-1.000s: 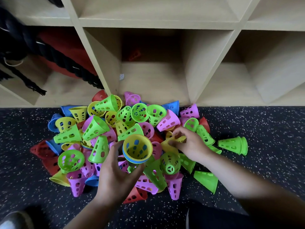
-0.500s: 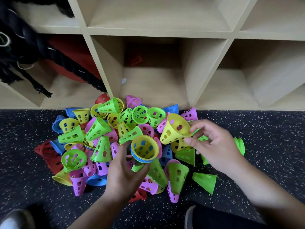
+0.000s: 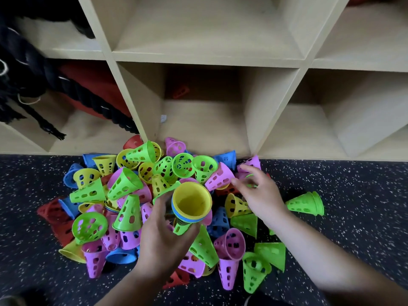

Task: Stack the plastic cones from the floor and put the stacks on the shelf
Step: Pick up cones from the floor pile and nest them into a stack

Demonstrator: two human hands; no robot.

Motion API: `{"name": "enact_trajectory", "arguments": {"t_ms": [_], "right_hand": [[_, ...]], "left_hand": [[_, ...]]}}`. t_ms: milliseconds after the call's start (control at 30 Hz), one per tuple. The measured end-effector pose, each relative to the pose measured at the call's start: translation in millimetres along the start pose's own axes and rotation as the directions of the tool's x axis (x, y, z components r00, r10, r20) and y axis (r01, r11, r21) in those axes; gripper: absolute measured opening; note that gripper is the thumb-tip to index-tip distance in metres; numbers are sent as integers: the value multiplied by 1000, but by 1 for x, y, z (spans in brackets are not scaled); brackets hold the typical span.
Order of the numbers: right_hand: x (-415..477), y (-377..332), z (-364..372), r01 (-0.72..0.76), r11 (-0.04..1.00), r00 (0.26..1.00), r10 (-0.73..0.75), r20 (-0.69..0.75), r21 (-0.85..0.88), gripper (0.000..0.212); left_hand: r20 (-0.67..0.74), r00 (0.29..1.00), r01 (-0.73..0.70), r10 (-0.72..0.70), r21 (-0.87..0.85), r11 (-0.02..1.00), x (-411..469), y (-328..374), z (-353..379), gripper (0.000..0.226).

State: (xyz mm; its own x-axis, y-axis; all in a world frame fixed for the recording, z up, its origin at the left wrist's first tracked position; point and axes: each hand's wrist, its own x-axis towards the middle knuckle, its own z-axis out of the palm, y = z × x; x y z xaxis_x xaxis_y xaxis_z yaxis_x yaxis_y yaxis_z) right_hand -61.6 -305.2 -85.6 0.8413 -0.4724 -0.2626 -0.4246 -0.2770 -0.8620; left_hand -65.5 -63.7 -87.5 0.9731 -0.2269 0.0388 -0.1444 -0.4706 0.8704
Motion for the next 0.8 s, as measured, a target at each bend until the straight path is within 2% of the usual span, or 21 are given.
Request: {"name": "enact_trajectory", "arguments": {"t_ms": [67, 133, 233, 367, 533, 600, 700, 733, 800], "right_hand": [[12, 8, 10, -87, 995, 994, 83, 68, 54, 45], [16, 9, 16, -138, 982, 988, 128, 83, 127, 33], [12, 10, 19, -112, 985, 994, 112, 4, 133, 10], [-14, -1, 5, -77, 971, 995, 91, -48, 227, 3], [-64, -39, -23, 150, 919, 988, -150, -28, 364, 9], [-78, -55, -25, 214, 920, 970, -239, 36, 328, 19], [-89, -63, -19, 315, 928, 911, -354, 210, 199, 25], [-89, -61, -17, 327, 921, 896, -374, 239, 214, 26], [-83, -52, -15, 284, 902, 917, -354, 182, 326, 26]], "left_hand": [[11, 1000, 7, -7, -2, 1000, 1, -1, -1, 69], [13, 1000, 8, -8, 4, 1000, 3, -2, -3, 66], [10, 1000, 13, -13, 6, 1000, 5, -4, -4, 64], [-2, 1000, 28, -28, -10, 1000, 6, -6, -4, 62], [-12, 999, 39, -39, -14, 999, -1, -4, -4, 64], [-15, 999, 33, -33, -25, 999, -3, -1, -2, 65], [-34, 999, 17, -19, -61, 998, -6, 5, 3, 63], [-46, 999, 9, -12, -59, 998, -7, 6, 3, 63], [-65, 998, 1, -4, -52, 999, -9, 7, 2, 61]]}}
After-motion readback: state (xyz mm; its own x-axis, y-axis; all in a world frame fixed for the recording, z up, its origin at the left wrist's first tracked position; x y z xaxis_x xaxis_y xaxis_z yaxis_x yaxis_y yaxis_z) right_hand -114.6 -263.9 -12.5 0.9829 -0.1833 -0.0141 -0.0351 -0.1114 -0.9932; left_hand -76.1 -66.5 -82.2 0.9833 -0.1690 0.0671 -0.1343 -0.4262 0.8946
